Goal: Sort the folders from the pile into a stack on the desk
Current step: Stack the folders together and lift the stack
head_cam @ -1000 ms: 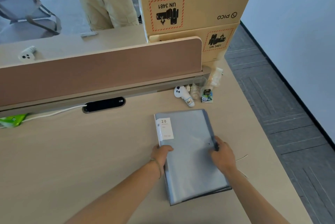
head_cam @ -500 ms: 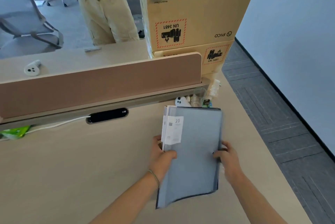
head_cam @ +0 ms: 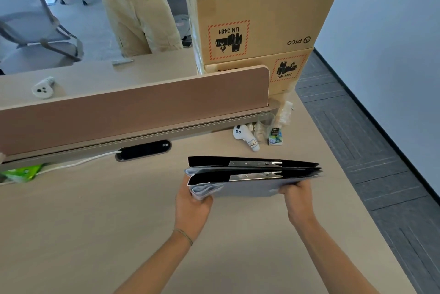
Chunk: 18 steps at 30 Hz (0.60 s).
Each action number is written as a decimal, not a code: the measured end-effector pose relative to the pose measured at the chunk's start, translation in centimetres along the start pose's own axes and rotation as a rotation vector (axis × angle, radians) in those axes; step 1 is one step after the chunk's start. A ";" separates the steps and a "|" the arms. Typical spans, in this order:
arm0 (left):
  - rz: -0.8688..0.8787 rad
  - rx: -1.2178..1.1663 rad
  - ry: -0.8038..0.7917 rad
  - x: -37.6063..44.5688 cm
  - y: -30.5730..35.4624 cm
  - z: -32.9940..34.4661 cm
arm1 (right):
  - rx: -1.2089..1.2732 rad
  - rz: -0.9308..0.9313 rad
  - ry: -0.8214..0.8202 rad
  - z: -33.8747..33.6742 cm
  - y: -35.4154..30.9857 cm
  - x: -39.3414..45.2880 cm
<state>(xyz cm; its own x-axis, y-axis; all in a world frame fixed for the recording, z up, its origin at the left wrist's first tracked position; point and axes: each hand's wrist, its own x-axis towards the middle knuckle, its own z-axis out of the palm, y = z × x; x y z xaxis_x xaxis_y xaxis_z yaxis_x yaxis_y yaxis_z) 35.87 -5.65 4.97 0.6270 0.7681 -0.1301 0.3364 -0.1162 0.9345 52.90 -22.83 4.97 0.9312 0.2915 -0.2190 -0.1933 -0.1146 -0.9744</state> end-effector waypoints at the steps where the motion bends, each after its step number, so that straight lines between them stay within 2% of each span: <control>1: 0.008 0.007 -0.009 0.0 -0.2 0.2 | -0.003 0.002 -0.014 0.1 0.6 0.2; 7: -0.078 0.001 -0.001 1.4 -1.6 1.2 | 0.008 0.106 0.012 0.8 1.6 1.5; 14: -0.096 -0.128 0.109 3.5 2.4 1.1 | -0.025 0.244 0.066 3.0 -1.9 2.8; 18: -0.159 -0.188 0.125 3.8 3.6 -1.6 | -0.061 0.244 0.061 5.3 -3.4 2.0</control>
<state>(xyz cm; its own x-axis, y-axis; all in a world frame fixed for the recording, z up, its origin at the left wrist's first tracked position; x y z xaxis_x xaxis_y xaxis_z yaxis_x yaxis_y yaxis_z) 38.38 -2.16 8.40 0.4810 0.8406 -0.2491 0.2800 0.1220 0.9522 53.75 -16.78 7.62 0.8764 0.1906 -0.4422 -0.3974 -0.2322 -0.8878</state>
